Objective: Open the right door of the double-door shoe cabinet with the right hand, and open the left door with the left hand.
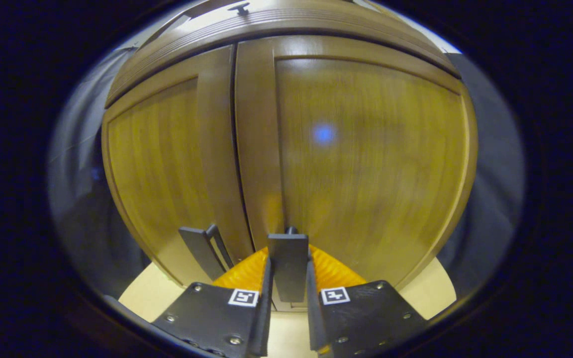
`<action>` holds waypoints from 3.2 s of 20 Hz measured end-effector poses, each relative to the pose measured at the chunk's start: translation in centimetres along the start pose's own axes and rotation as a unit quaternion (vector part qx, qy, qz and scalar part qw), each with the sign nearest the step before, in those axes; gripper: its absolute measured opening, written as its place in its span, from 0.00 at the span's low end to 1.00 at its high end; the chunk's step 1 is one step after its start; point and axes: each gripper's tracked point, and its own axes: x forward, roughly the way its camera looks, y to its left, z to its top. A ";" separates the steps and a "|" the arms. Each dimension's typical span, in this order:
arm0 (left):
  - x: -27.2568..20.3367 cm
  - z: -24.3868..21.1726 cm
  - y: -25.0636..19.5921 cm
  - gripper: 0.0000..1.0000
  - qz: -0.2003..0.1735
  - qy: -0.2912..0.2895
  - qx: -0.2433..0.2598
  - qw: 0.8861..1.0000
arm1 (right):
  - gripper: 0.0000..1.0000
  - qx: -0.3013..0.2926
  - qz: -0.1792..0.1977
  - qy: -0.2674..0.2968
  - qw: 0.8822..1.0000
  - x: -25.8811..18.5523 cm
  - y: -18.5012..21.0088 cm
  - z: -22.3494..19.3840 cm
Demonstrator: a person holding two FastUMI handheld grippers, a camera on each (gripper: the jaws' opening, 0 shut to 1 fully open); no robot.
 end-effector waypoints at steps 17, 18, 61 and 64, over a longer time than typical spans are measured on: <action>-1.5 0.2 -4.9 0.93 -0.111 -0.005 -0.010 0.994 | 0.25 0.017 -0.049 -0.030 0.998 -1.1 -0.5 0.7; -1.6 0.1 -5.5 0.92 -0.124 -0.003 -0.013 0.992 | 0.25 0.016 -0.053 -0.030 0.998 -1.0 -0.5 0.8; -14.5 -3.3 -19.9 0.92 -0.200 0.017 -0.013 0.980 | 0.23 0.040 -0.120 -0.053 0.991 -3.9 -3.1 5.9; -15.3 -3.6 -21.1 0.92 -0.197 0.019 -0.012 0.980 | 0.23 0.052 -0.128 -0.062 0.988 -3.9 -3.8 6.2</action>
